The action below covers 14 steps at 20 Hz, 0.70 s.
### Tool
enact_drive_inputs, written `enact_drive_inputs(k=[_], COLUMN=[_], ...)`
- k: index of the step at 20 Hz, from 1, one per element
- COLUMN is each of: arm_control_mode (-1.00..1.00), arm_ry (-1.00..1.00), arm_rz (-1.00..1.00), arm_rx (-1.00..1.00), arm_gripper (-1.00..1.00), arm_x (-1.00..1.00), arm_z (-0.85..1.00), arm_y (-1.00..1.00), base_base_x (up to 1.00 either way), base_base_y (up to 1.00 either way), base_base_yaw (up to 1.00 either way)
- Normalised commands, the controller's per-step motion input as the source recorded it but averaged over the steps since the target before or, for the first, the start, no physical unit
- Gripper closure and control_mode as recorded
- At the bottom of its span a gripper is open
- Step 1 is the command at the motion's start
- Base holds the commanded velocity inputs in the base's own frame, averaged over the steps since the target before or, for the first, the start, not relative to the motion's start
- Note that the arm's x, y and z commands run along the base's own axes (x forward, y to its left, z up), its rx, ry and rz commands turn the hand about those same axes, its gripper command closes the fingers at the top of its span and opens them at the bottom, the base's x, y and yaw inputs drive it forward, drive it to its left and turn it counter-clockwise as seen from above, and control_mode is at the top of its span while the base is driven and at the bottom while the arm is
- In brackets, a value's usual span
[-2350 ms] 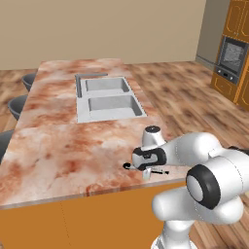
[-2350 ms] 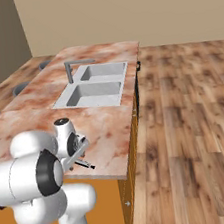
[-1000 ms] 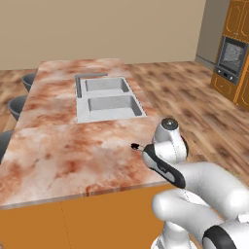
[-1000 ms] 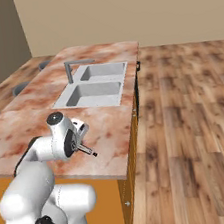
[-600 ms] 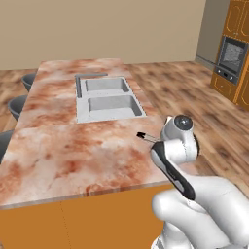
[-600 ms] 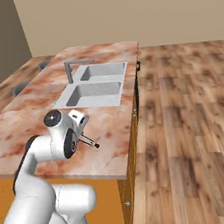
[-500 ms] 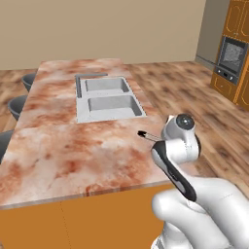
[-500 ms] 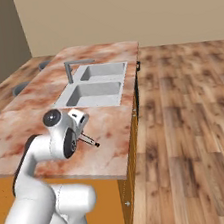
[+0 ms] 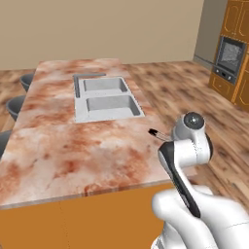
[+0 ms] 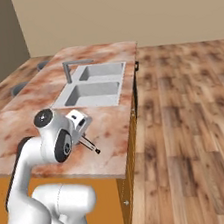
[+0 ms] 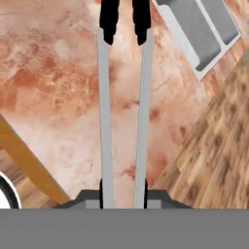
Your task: Pick up the tongs from the counter and place them near the plate next to the oven.
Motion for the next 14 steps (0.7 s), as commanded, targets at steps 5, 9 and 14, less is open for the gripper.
enact_drive_inputs(k=[5,9,14], arm_control_mode=[1.0,1.0,1.0], arm_ry=[0.0,0.0,0.0], arm_rz=[0.0,0.0,0.0], arm_rx=[0.0,0.0,0.0], arm_gripper=[1.0,1.0,1.0], arm_x=[0.0,0.0,0.0], arm_z=[0.0,0.0,0.0], arm_y=[0.0,0.0,0.0], base_base_x=[-0.58,-0.44,-0.14], base_base_y=[-0.68,-0.89,-0.92], base_base_yaw=[-0.23,-0.32,-0.26])
